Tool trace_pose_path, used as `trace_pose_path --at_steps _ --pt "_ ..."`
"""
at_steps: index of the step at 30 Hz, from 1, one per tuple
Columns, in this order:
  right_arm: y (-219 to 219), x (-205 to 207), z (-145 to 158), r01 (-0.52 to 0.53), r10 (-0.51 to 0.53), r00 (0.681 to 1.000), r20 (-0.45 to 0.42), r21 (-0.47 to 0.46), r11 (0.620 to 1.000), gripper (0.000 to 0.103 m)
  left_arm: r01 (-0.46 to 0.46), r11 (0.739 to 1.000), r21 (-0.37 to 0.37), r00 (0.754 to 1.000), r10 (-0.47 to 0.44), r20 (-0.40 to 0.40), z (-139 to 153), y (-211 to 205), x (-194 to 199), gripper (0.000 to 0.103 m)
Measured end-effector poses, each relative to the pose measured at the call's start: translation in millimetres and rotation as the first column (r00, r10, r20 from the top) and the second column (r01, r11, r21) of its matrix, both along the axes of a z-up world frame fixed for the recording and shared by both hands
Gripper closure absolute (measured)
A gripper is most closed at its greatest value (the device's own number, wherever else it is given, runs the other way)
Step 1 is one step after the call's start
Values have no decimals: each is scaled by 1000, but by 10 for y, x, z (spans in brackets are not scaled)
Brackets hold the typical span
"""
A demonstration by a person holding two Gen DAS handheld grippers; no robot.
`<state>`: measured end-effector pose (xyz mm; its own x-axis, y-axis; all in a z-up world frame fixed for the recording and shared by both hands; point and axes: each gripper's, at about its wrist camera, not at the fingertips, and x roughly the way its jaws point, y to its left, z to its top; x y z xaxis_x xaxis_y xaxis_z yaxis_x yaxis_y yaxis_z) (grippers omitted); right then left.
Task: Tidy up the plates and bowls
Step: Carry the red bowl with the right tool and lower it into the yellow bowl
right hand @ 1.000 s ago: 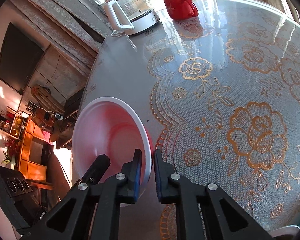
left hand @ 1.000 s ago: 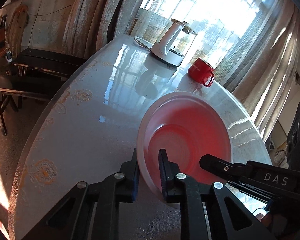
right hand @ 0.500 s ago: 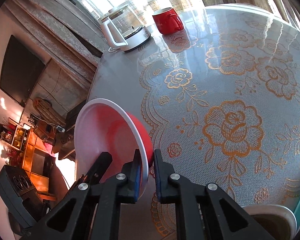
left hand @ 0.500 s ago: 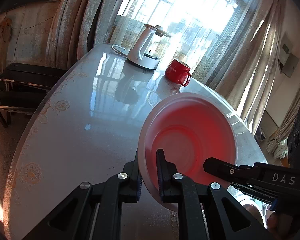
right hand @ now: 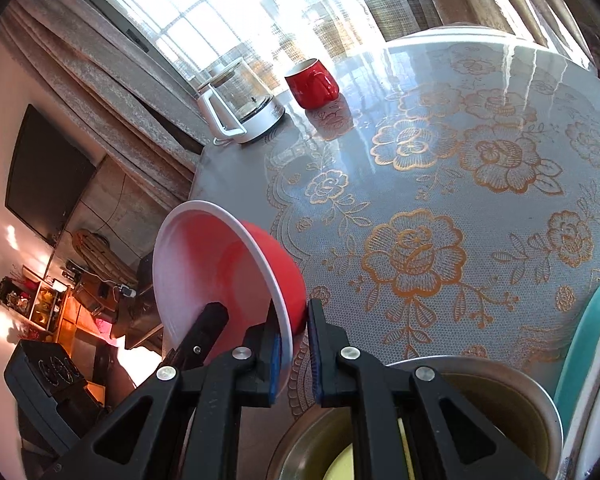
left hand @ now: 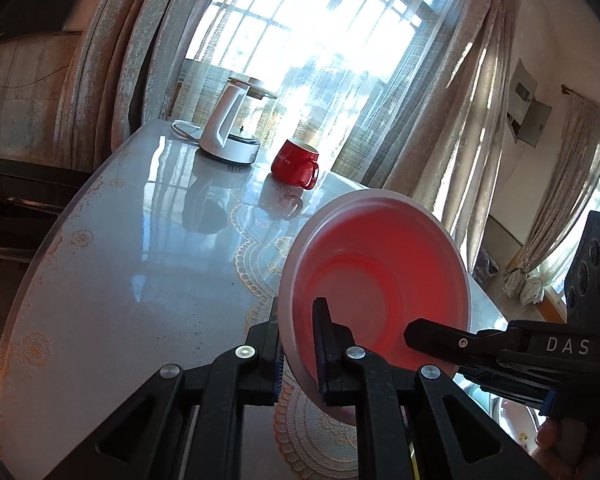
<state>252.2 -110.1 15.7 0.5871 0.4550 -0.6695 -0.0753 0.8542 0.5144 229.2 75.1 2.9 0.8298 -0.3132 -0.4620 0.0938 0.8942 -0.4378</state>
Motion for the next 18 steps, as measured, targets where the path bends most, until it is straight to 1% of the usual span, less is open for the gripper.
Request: trace_pose_path --at_steps 6,10,15,18 --pt "-162 -181 60 25 -26 1000 17 24 999 91 56 998 -7 997 -55 56 97 -108 -129 90" --pt "-266 -310 125 46 -47 998 40 25 999 91 88 996 24 992 -89 86 154 -218 -206 90" --pt "-402 -479 194 72 -74 995 63 25 997 91 138 990 30 984 -141 110 204 -336 -303 90" --pt "-478 -561 217 82 -84 994 69 26 996 91 160 986 50 980 -164 116 219 -420 -354 90"
